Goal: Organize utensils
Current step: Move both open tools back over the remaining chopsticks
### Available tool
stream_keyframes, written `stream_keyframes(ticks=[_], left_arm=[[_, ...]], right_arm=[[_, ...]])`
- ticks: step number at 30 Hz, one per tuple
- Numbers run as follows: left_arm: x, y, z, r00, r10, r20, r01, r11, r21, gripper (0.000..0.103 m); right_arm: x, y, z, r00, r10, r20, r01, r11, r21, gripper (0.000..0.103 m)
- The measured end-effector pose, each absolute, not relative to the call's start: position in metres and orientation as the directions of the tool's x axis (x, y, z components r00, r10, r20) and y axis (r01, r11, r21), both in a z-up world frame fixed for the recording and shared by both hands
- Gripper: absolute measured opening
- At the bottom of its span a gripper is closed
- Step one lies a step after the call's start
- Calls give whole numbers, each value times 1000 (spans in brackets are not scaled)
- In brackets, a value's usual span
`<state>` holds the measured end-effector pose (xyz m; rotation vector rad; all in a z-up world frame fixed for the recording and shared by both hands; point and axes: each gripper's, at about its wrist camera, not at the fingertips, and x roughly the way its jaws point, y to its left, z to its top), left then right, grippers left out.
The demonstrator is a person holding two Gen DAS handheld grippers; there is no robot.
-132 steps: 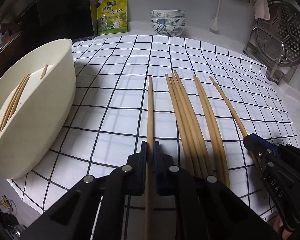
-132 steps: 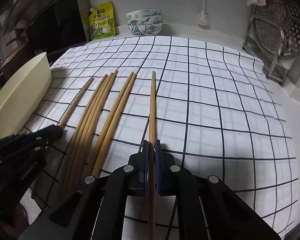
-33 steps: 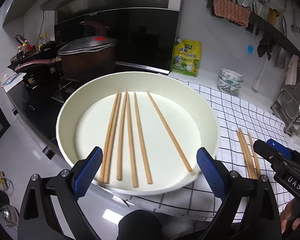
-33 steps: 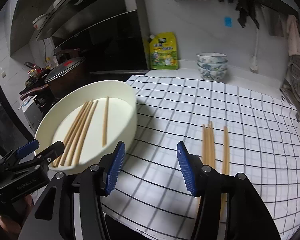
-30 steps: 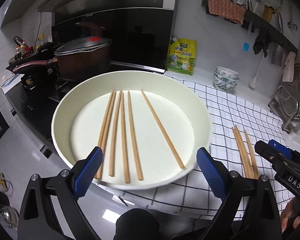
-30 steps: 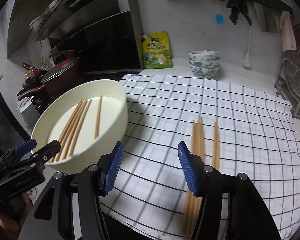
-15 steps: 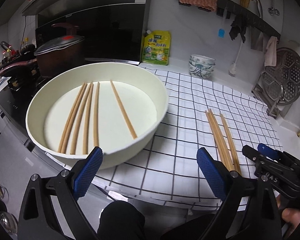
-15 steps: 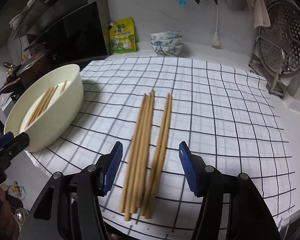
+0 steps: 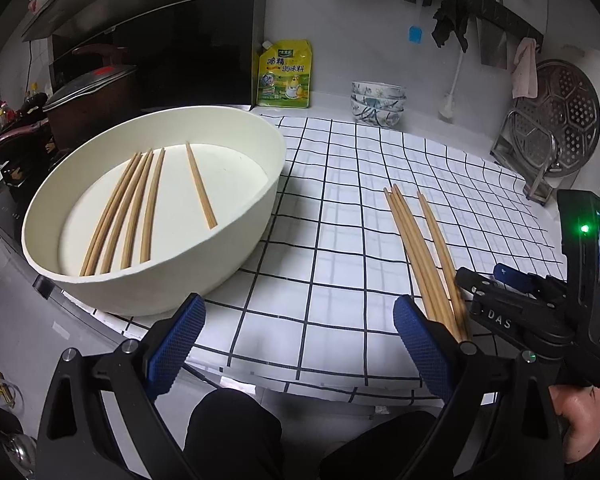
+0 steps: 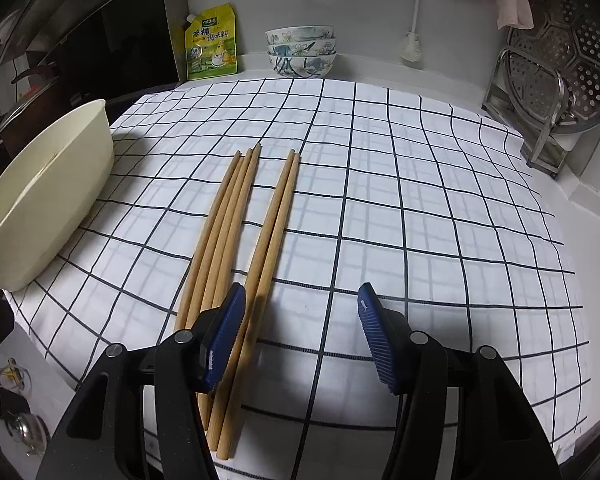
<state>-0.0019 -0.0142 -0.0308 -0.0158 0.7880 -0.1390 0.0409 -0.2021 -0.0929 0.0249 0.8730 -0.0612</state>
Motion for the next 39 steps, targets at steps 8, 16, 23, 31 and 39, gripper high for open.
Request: stream_keyframes(ticks=[8, 16, 23, 31, 39], left_arm=[[0, -23, -39, 674, -152, -723, 137, 987, -80, 93], [5, -41, -48, 654, -175, -736, 160, 983, -91, 93], [17, -61, -56, 645, -191, -740, 173, 980, -102, 93], [40, -86, -76, 620, -168, -766, 165, 983, -82, 93], [53, -96, -87, 620, -113, -776, 141, 990, -31, 93]], right_arm=[[44, -203, -99, 633, -50, -772, 47, 999, -26, 56], [42, -220, -104, 615, -47, -787, 68, 998, -6, 56], [41, -242, -104, 614, -57, -787, 97, 995, 4, 56], [39, -263, -103, 611, -70, -789, 126, 992, 10, 56], [38, -265, -100, 628, -38, -777, 100, 994, 32, 56]])
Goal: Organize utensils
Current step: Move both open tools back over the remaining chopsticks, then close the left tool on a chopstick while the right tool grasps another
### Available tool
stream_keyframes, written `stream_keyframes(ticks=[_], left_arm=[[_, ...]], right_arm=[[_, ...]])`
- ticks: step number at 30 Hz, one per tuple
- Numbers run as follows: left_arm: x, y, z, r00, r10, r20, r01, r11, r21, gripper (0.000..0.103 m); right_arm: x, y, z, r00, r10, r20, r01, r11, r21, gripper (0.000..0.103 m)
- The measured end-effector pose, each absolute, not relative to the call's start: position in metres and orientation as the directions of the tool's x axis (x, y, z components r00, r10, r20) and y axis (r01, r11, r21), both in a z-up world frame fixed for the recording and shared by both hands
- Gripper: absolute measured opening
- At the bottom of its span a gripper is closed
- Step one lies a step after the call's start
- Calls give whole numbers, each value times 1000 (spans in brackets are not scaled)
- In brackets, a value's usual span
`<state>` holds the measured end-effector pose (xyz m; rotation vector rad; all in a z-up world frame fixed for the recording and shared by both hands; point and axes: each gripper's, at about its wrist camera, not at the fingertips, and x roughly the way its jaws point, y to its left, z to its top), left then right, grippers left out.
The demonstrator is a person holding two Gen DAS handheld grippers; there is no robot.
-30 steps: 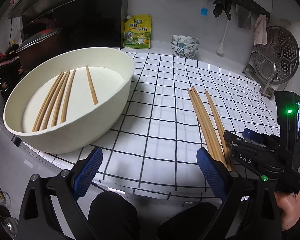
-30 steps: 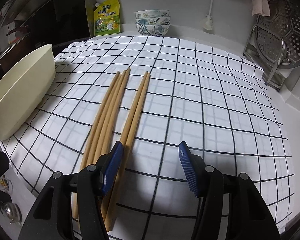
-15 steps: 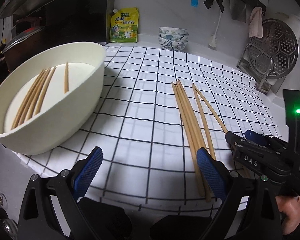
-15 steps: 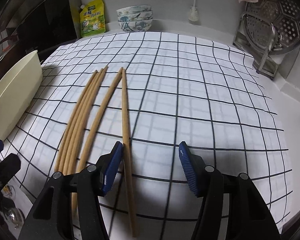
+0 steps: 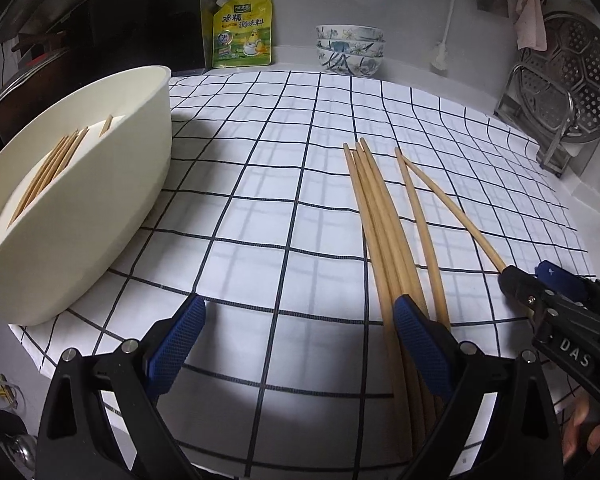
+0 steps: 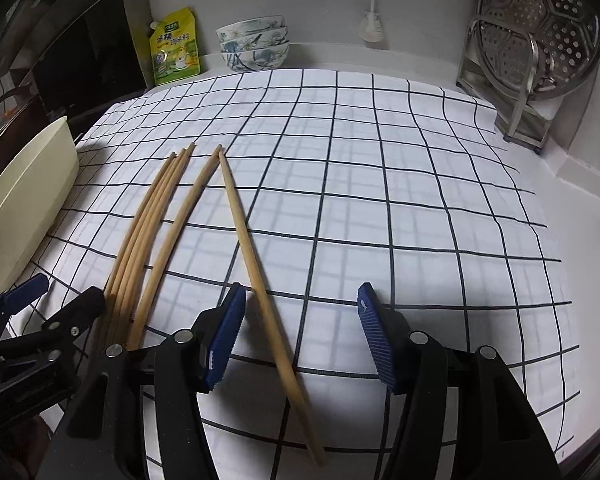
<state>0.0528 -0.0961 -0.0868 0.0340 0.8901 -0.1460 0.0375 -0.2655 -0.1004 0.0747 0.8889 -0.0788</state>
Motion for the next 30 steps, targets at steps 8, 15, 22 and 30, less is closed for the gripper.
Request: stream_keyframes(ticks=[8, 15, 22, 30], left_arm=[[55, -96, -89, 629, -84, -773, 113, 993, -16, 97], [66, -99, -92, 620, -43, -783, 87, 996, 15, 97], [69, -108, -89, 623, -68, -779, 124, 992, 12, 73], [66, -116, -83, 598, -133, -791, 188, 982, -23, 7]], right_arm=[[41, -258, -103, 622, -54, -781, 81, 997, -5, 56], [43, -257, -104, 629, -73, -774, 86, 996, -24, 56], [47, -249, -103, 639, -48, -768, 50, 999, -21, 34], [46, -247, -102, 642, -1, -766, 26, 999, 20, 6]])
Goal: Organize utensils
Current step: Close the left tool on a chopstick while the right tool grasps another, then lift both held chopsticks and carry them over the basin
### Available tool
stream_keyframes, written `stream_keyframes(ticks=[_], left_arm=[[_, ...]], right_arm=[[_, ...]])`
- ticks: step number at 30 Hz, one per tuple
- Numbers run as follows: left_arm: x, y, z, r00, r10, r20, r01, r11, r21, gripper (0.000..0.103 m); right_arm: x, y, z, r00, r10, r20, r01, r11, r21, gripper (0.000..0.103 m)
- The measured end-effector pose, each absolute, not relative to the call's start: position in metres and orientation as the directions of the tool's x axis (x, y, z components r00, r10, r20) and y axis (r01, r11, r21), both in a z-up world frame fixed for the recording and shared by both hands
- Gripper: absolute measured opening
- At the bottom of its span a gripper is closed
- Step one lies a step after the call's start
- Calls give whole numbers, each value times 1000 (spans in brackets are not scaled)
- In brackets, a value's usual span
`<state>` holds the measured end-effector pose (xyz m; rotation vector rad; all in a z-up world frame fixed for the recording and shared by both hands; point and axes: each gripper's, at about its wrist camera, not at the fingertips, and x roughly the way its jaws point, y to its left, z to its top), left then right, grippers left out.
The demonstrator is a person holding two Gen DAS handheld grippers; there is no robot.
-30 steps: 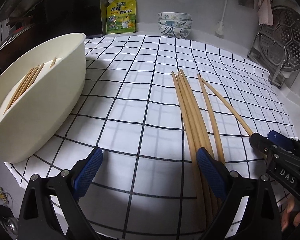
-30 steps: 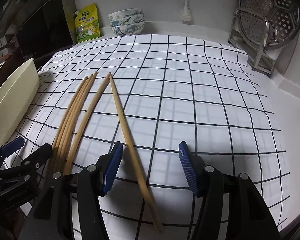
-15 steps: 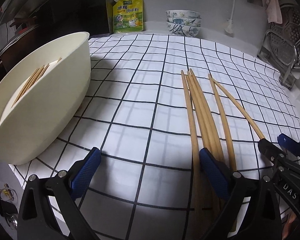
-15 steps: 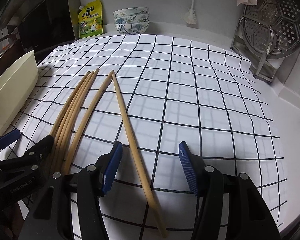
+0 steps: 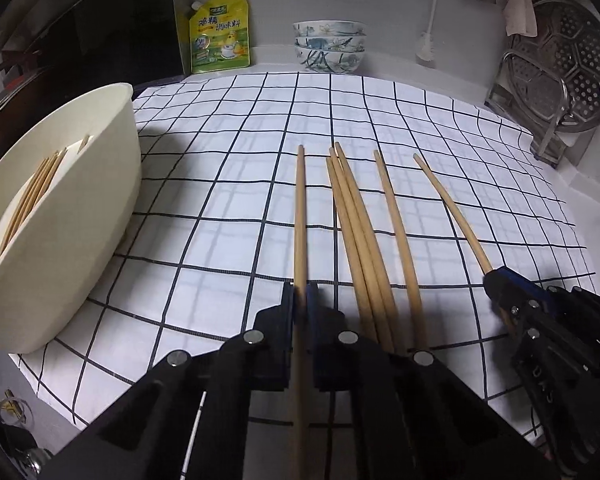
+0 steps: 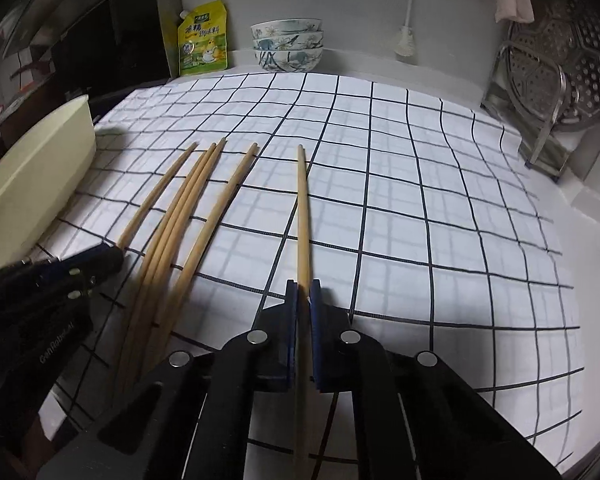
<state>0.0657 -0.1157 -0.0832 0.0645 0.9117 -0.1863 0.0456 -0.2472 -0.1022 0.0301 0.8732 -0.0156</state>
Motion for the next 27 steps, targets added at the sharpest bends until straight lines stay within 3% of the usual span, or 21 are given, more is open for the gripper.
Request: stream_keyframes(ticks=[12, 27], left_arm=[[42, -96, -47, 659, -160, -735, 199, 979, -35, 7], [36, -15, 7, 772, -123, -623, 129, 991, -35, 7]], right_arm=[[31, -266, -85, 689, 120, -715, 53, 975, 215, 6], [35, -178, -28, 763, 215, -610, -74, 966, 248, 6]])
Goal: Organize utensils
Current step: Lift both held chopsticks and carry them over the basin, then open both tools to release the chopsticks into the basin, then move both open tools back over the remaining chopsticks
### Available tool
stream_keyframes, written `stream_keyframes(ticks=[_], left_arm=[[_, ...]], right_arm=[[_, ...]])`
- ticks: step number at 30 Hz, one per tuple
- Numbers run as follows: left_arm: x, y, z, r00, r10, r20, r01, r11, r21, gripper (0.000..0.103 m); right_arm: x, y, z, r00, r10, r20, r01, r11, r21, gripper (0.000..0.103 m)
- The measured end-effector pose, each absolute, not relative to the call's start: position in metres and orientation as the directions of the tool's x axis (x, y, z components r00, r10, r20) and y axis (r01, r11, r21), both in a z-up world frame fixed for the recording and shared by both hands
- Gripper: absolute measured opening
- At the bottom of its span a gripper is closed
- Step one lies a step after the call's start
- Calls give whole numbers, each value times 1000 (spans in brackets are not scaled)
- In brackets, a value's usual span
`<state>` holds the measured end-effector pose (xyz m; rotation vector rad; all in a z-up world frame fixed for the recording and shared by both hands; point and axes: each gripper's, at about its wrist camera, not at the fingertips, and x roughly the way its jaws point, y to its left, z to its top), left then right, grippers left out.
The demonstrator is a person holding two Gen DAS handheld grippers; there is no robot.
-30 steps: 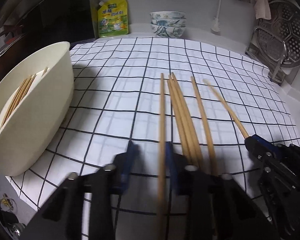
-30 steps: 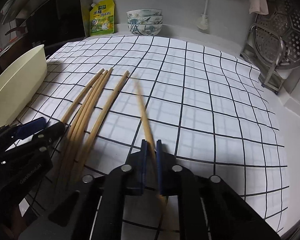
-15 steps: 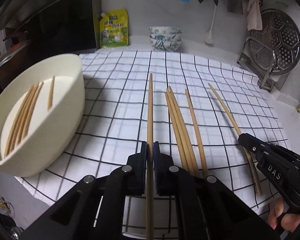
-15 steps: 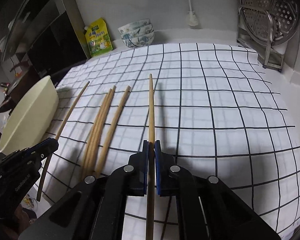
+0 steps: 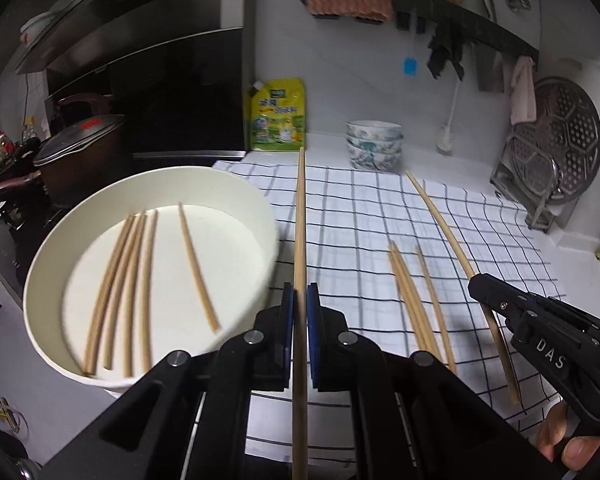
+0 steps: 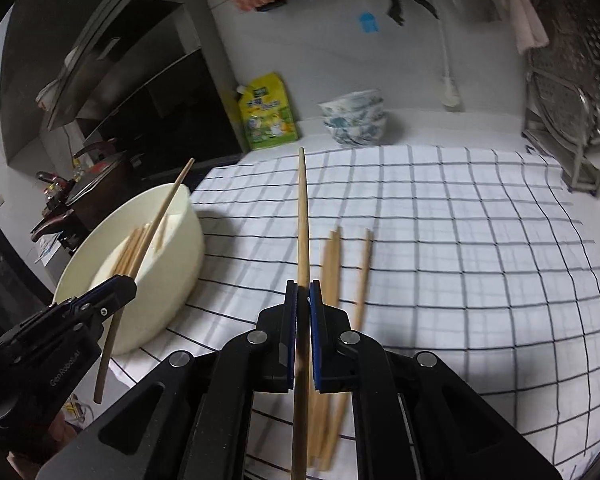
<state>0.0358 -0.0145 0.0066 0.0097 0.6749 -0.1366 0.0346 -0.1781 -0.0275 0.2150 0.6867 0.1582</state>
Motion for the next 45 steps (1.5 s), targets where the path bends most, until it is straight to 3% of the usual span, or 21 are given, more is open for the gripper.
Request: stream_keyframes(ticks=[14, 27, 28, 33, 41, 45], left_arm=[[79, 119, 14, 767, -11, -641, -38, 997, -62, 7], [103, 147, -16, 701, 8, -713, -84, 994, -71, 8], [102, 148, -17, 701, 9, -713, -88, 993, -73, 10], [93, 151, -13, 721, 45, -691, -118, 991, -58, 52], [79, 155, -9, 734, 63, -676, -148, 987, -69, 67], [71, 153, -8, 735, 56, -675, -150, 985, -82, 69]], right_arm=[[109, -33, -3, 681, 380, -627, -289, 925, 247, 6], [148, 23, -29, 569, 411, -712, -340, 906, 252, 6], [148, 22, -31, 566, 408, -716, -338, 907, 250, 6], [144, 11, -29, 599, 385, -703, -309, 920, 240, 11], [131, -1, -22, 635, 367, -680, -293, 929, 227, 15], [121, -7, -20, 650, 354, -672, -285, 934, 216, 16]])
